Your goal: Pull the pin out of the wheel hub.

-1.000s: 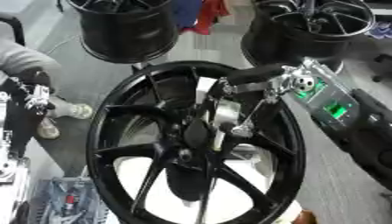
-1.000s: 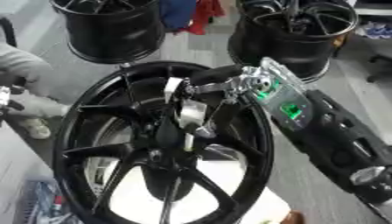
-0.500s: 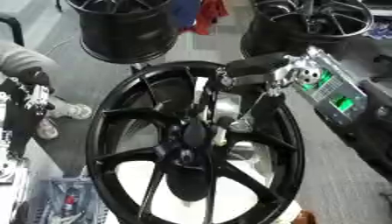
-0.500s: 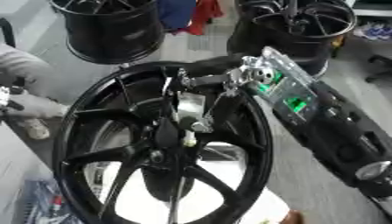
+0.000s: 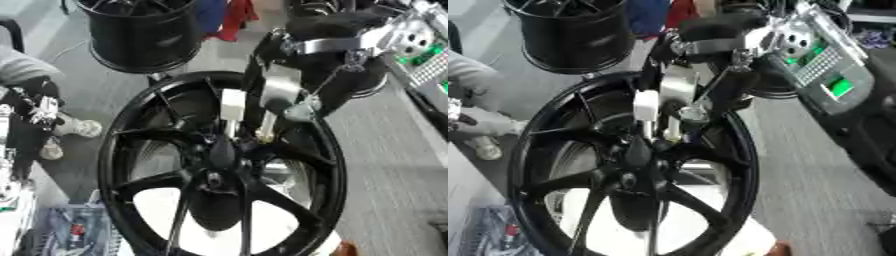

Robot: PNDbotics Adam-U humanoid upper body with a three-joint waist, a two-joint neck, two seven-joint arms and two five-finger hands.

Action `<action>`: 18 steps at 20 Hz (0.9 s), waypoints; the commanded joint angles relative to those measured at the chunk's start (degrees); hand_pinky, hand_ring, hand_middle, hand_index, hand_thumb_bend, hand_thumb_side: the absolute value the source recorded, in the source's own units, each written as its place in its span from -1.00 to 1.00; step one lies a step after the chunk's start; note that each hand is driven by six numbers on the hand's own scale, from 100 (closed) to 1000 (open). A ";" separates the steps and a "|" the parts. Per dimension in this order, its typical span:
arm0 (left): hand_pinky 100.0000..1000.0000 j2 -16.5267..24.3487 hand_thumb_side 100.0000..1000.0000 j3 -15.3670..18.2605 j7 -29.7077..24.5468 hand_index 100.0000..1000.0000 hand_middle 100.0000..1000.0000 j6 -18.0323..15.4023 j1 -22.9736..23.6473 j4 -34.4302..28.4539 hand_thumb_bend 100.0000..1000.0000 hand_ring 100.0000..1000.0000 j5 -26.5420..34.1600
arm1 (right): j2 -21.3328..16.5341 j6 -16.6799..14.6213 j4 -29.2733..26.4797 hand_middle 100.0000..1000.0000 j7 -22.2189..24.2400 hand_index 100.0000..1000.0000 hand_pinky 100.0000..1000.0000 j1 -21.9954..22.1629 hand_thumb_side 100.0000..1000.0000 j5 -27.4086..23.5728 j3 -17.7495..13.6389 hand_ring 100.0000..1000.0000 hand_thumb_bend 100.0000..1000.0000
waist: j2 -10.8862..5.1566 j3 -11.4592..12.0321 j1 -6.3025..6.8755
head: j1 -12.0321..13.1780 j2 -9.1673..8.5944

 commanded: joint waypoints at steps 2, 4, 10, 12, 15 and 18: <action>-0.22 1.54 0.11 0.25 0.18 0.51 0.20 0.04 -0.63 -0.78 -0.72 0.14 -0.25 | -5.19 1.16 -3.00 0.06 -2.67 0.48 -0.41 0.33 -0.84 -2.12 -3.79 -0.23 -1.00 | -0.81 -0.16 0.02 | 0.32 0.26; -0.22 1.55 0.11 0.25 0.18 0.51 0.20 0.04 -0.63 -0.78 -0.72 0.14 -0.26 | -5.49 1.49 -3.44 0.06 -2.85 0.48 -0.41 0.49 -0.84 -2.33 -3.99 -0.23 -1.00 | -0.81 -0.17 0.01 | 0.32 0.26; -0.22 2.23 0.11 2.49 2.25 0.51 0.20 0.48 0.10 -0.90 -0.73 0.14 -0.67 | -12.57 5.83 3.04 0.04 -7.18 0.47 -0.44 7.53 -0.90 0.26 -11.04 -0.26 -1.00 | -0.60 -4.58 0.11 | 3.89 0.26; -0.22 2.22 0.11 2.93 2.73 0.51 0.20 0.57 0.09 -0.99 -0.73 0.14 -0.72 | -15.60 7.27 5.57 0.04 -9.04 0.47 -0.45 10.55 -1.00 0.26 -14.06 -0.27 -1.00 | -0.31 -5.32 0.36 | 4.08 0.26; -0.22 2.13 0.11 3.72 3.53 0.51 0.20 0.72 0.12 -1.16 -0.73 0.14 -0.78 | -18.20 10.11 10.24 0.22 -12.00 0.64 -0.17 15.36 -1.00 1.57 -18.86 -0.06 -0.95 | 0.24 -6.67 0.89 | 4.90 0.26; -0.22 2.10 0.11 4.14 4.01 0.51 0.20 0.84 -0.03 -1.27 -0.73 0.14 -0.88 | -15.63 13.01 14.97 0.60 -14.92 0.85 0.43 20.10 -0.64 4.13 -23.61 0.47 -0.67 | 0.77 -7.61 1.10 | 5.74 0.26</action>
